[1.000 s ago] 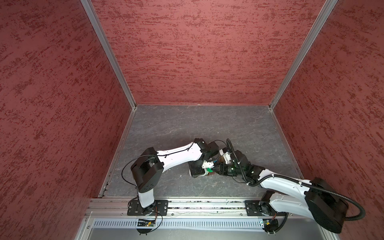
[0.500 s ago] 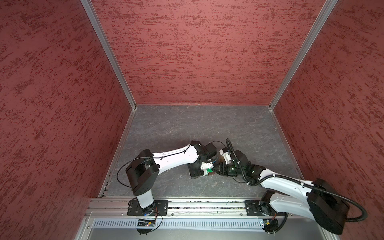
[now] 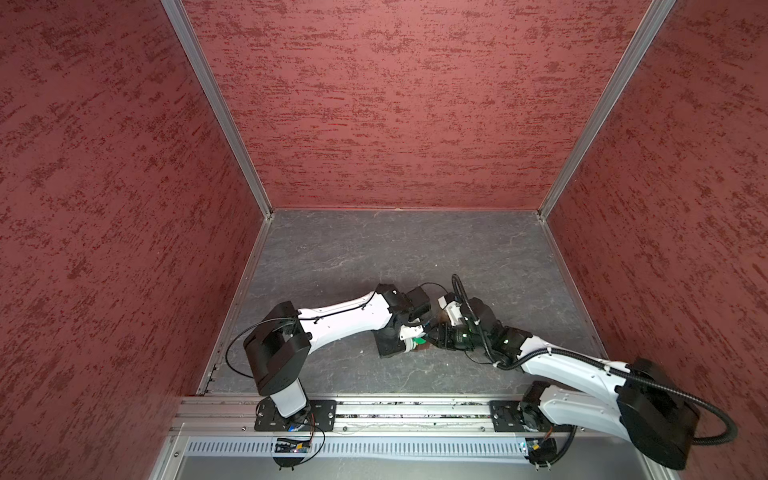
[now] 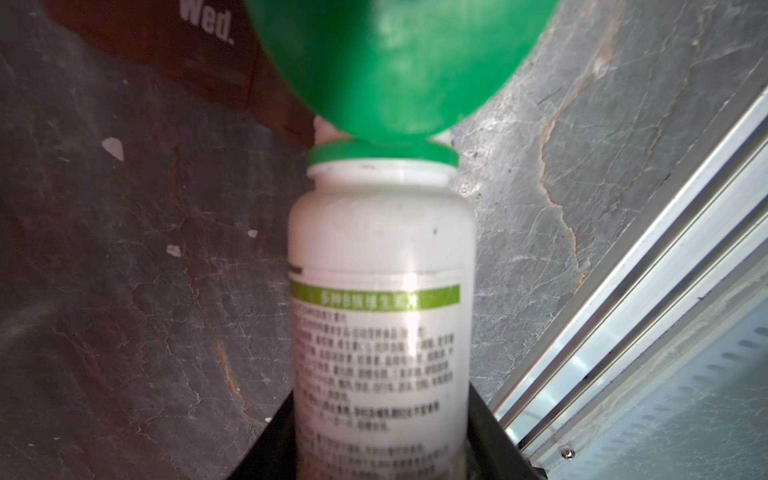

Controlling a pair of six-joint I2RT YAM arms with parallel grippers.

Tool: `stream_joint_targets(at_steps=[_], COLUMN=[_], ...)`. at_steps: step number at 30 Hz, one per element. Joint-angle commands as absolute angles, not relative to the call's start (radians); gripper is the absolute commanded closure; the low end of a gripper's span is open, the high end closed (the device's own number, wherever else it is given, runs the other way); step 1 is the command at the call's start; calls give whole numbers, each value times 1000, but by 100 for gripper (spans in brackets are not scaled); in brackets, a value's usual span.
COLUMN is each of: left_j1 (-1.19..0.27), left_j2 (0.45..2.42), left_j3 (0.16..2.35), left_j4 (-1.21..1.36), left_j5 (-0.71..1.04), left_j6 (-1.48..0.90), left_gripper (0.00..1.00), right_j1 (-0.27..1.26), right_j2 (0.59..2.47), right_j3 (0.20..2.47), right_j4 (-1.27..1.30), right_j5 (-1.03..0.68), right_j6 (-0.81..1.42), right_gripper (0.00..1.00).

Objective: Sort the pills into containers
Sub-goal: 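Keep the bottle tipped so yellow pills drop into the compartment, then open the right gripper off the cap while the left lifts the bottle upright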

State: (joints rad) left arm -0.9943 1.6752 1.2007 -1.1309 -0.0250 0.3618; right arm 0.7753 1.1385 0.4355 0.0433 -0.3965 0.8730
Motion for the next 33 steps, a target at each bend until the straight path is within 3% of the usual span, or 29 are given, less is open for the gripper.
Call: stream_joint_targets(at_steps=[1,14,33], left_j1=[-1002,-991,-951], left_j2=[1648,1595,1492], left_j3=[1188,1136,1045], left_j4=[-1103,-1046,-920], left_j5=[-12,-5,8], left_j6=[350,347,317], left_gripper=[100,100,100], right_j1=[784,784,756], right_j2=[1114,1082,1022], right_j3=[469,514,634], right_j4=[39,-58,-273], right_j5=[-373,-336,-259], right_j6=[863,838,768], right_gripper=[69,61,59])
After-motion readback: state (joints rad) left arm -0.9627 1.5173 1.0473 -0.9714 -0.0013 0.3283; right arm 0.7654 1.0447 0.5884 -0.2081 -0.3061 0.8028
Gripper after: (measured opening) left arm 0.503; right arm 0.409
